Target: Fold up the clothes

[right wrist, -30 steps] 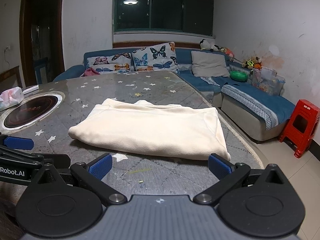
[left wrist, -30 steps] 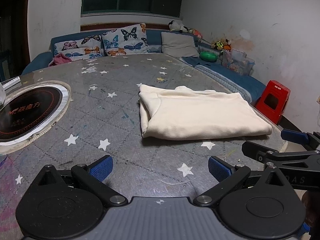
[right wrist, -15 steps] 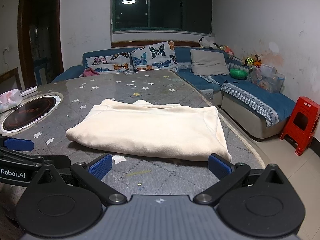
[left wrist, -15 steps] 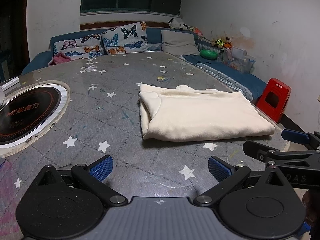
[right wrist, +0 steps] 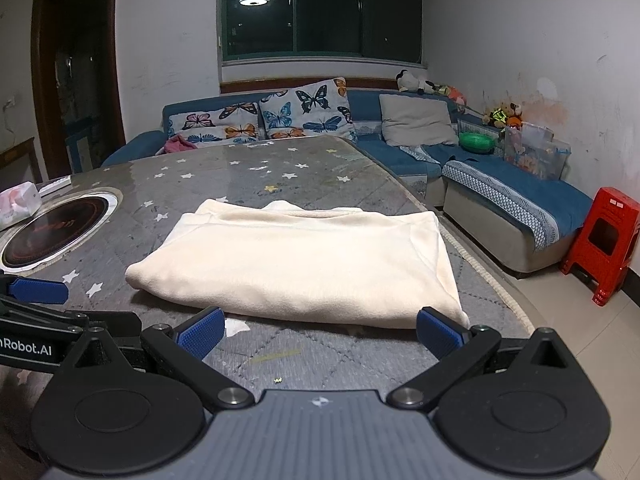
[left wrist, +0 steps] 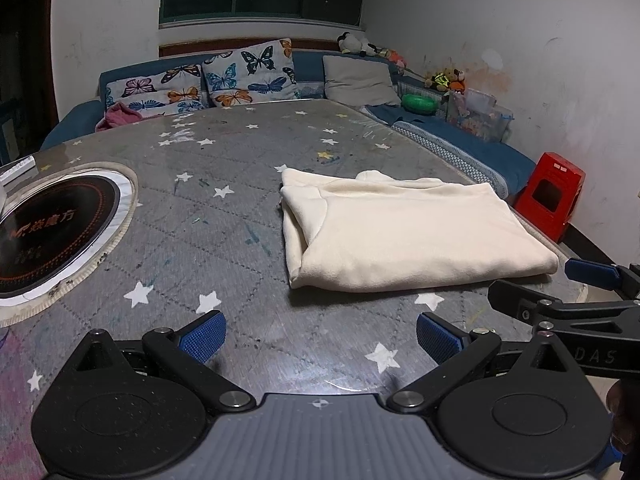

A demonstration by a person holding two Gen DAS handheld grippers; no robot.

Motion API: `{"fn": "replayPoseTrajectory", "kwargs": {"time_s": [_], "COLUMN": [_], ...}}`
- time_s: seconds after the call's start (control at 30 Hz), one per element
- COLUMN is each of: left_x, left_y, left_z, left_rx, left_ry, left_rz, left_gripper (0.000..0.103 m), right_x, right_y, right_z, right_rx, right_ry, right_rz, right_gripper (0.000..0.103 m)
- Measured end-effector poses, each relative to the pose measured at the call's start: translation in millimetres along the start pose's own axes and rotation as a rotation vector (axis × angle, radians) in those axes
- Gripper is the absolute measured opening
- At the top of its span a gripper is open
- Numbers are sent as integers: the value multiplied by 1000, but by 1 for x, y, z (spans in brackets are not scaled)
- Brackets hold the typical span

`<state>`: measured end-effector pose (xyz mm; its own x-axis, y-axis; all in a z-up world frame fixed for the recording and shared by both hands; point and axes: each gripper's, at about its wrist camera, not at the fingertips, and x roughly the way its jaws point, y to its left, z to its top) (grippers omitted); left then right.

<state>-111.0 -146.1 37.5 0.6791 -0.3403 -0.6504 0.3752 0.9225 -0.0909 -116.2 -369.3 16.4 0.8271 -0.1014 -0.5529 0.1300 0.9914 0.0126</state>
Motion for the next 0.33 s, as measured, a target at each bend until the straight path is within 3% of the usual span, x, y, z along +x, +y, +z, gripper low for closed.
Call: {"fn": "replayPoseTrajectory", "kwargs": {"time_s": [0.33], "left_x": [4], "left_y": [3], "left_z": [5], "left_rx": [0], "left_ry": [-1], "left_rz": [3], "left_gripper": [103], "right_x": [5], "right_y": [0], "right_z": [4], "right_rx": [3], "right_ry": [-2], "right_rz": [4], "right_gripper": [103]}}
